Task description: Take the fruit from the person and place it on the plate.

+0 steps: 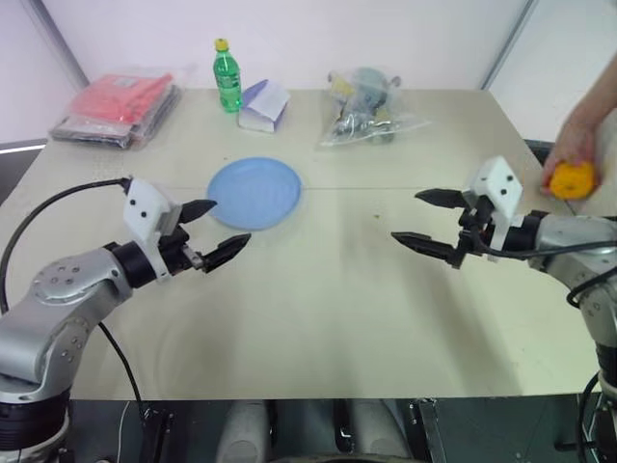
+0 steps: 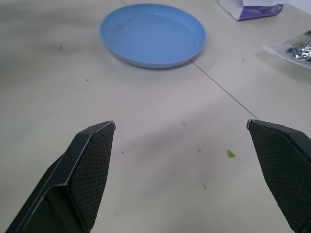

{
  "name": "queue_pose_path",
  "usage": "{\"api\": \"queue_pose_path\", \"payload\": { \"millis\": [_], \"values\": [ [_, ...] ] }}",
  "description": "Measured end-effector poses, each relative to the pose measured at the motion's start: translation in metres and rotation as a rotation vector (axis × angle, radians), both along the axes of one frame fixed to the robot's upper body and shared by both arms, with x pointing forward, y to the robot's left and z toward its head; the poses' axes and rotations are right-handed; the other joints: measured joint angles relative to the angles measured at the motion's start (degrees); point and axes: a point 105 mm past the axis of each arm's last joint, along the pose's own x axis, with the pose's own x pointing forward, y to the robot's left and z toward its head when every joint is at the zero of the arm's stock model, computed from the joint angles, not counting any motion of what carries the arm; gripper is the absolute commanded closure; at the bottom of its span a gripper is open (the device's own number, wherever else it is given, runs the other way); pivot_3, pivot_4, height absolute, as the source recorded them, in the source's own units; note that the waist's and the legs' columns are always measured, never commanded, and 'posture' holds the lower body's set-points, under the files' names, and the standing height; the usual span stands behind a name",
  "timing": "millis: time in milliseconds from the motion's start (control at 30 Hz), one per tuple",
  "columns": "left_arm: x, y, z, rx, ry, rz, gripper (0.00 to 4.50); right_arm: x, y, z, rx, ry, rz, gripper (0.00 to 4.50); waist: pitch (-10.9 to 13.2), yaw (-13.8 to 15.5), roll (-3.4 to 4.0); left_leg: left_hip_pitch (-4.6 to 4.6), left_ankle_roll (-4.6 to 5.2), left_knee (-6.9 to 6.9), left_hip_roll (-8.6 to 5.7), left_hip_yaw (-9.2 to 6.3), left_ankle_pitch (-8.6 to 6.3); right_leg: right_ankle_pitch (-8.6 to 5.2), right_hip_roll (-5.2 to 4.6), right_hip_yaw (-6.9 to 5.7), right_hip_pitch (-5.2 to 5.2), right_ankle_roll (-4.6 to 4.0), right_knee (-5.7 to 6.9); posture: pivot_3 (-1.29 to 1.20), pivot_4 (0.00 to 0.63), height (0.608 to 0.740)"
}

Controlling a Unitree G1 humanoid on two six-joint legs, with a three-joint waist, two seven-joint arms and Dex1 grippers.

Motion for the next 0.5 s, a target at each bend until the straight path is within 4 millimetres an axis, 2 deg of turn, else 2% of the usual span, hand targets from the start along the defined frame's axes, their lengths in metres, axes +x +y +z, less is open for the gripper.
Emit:
{"api": "queue_pose_path", "payload": {
  "millis": [500],
  "values": [
    [0.0024,-0.0024,0.0061,-0.024,-0.022,0.002,0.00,0.0014,-0.0005,-0.0006,-0.003,-0.004,-0.002,0.06,0.00,0.00,0.00,0.00,0.00,0.01,0.00,0.00,0.00,0.00,0.00,0.00,0.00,0.00,0.01,0.00,0.150,0.731]
  ]
}}
